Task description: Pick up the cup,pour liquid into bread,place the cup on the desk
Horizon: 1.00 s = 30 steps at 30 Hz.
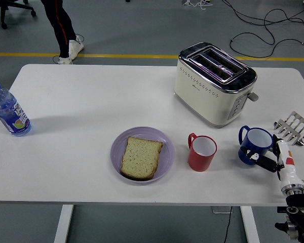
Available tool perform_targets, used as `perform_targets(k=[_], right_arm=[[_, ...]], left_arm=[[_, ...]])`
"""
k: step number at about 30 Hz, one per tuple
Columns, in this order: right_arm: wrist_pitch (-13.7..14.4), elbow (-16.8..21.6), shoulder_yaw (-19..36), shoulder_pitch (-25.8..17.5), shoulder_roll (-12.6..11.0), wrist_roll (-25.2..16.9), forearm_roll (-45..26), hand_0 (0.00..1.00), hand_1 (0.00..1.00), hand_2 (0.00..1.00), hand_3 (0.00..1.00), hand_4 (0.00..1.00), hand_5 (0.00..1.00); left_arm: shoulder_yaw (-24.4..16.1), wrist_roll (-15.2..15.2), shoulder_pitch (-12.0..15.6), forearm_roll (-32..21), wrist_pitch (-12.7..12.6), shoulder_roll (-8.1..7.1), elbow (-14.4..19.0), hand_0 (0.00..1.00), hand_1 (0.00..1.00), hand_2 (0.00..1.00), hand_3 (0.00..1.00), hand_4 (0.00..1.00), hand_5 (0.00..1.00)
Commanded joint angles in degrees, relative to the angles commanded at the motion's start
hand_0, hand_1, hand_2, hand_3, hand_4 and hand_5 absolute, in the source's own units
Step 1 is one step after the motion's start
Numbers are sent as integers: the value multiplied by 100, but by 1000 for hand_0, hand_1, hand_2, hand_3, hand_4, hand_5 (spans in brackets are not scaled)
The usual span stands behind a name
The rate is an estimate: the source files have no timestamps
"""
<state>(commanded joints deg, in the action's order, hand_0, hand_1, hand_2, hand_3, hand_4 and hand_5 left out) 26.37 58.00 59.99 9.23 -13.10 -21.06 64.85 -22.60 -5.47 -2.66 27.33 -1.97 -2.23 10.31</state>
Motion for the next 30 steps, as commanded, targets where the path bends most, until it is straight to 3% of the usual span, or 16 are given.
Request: perform_targets(k=[21, 22, 30], right_arm=[[-60, -78, -18, 12, 39, 75, 97, 707, 539, 588, 573, 604, 86], [-65, -85, -17, 14, 39, 83, 107, 748, 583, 634, 590, 620, 96], [-110, -126, -6, 29, 44, 156, 166, 766, 603, 662, 605, 631, 103]], left_arm=[[33, 8, -29, -24, -3, -8, 0, 674, 712, 738, 662, 437, 941], [35, 8, -29, -26, -2, -7, 0, 673, 713, 739, 663, 436, 942], [10, -2, -49, 4, -1, -9, 0, 673, 713, 740, 664, 435, 946]])
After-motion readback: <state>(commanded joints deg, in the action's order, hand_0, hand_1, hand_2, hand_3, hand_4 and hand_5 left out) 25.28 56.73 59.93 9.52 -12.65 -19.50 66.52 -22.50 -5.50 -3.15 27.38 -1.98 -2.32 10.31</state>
